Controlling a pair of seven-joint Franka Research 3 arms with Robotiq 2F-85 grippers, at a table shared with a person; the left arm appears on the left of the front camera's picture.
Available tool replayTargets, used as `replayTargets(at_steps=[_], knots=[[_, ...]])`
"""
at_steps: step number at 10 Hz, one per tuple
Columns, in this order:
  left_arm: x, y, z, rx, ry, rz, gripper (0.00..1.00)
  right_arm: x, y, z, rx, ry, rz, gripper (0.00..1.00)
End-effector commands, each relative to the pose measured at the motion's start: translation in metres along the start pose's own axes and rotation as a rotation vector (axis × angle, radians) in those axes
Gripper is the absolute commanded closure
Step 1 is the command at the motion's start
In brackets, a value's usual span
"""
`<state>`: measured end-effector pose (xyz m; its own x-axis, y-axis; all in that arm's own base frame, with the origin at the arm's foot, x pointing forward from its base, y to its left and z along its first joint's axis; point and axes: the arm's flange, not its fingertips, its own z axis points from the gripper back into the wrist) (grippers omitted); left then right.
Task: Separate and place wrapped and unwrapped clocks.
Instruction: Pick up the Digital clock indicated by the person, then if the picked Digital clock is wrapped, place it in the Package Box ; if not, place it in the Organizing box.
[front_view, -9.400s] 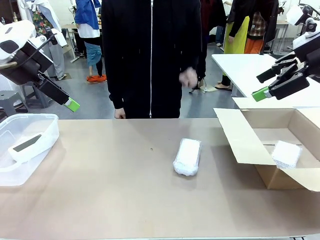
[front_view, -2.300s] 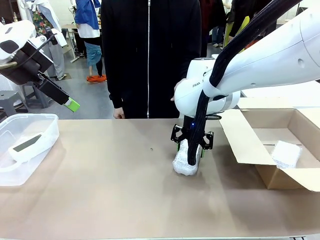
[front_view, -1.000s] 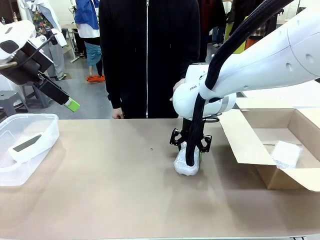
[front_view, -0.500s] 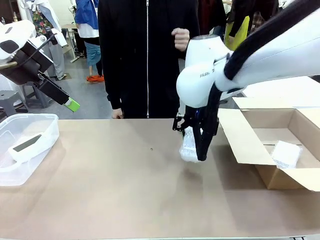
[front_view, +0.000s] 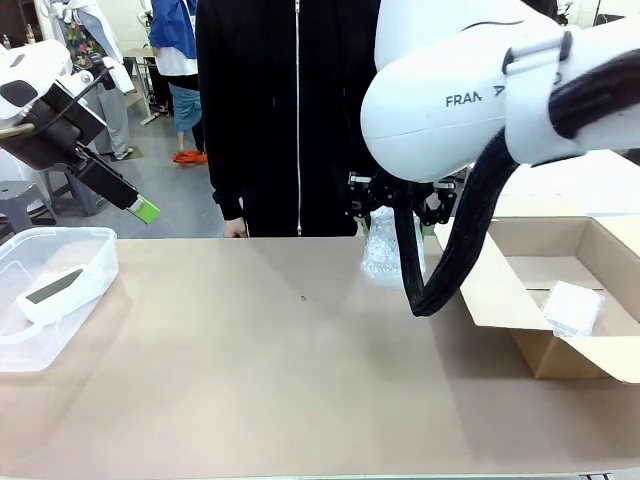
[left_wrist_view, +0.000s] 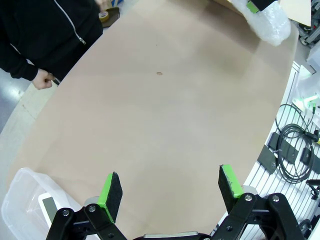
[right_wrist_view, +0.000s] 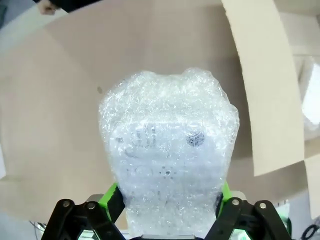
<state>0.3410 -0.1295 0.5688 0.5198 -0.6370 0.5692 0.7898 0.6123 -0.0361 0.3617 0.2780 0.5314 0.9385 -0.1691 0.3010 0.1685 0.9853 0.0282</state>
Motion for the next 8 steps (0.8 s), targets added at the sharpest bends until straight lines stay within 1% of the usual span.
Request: replayTargets(at_steps=[1, 2, 8], knots=[[-0.001, 0.001, 0.000, -0.017, -0.007, 0.000, 0.00, 0.005, -0.006, -0.024, 0.047, -0.031, -0.058, 0.75], [-0.001, 0.001, 0.000, -0.017, -0.007, 0.000, 0.00, 0.000, 0.000, 0.000, 0.000, 0.000, 0.000, 0.75], [-0.001, 0.001, 0.000, -0.017, -0.007, 0.000, 0.00, 0.000, 0.000, 0.000, 0.000, 0.000, 0.000, 0.75]])
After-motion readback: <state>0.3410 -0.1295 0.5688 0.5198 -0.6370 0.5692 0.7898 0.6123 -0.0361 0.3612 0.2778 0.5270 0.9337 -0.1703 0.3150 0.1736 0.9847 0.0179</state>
